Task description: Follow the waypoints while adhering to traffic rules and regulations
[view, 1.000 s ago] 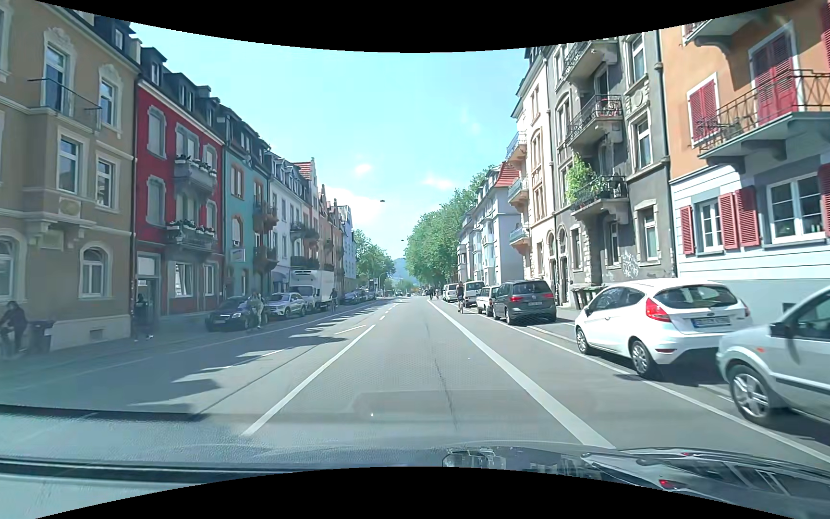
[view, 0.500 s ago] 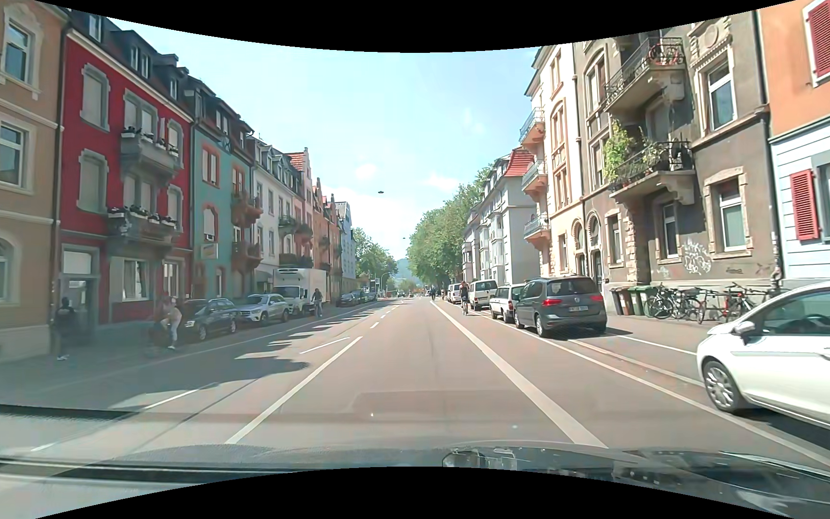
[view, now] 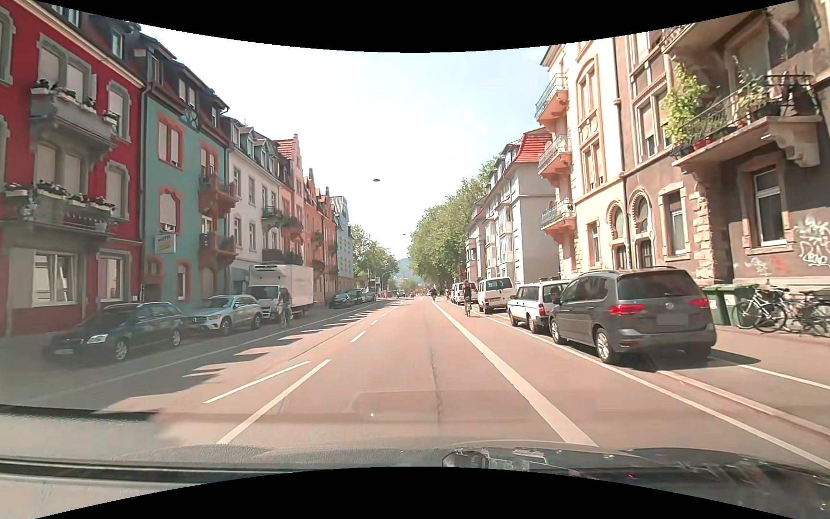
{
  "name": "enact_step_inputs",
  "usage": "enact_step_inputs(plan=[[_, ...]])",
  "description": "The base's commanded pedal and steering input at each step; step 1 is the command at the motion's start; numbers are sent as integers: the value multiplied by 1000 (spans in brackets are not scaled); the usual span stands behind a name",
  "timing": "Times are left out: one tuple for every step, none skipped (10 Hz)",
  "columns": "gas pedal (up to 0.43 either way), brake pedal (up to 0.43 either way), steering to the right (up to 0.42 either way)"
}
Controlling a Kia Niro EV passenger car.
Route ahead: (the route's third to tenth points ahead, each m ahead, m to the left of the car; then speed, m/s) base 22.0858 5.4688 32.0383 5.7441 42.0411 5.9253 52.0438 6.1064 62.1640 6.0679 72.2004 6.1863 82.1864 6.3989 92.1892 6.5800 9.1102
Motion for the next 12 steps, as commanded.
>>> enact_step_inputs(plan=[[130, 0, -10], [118, 0, -10], [118, 0, -10], [118, 0, -10], [118, 0, -11], [118, 0, -11], [118, 0, -11], [118, 0, -11], [110, 0, -11], [110, 0, -11], [110, 0, -11], [130, 0, -11]])
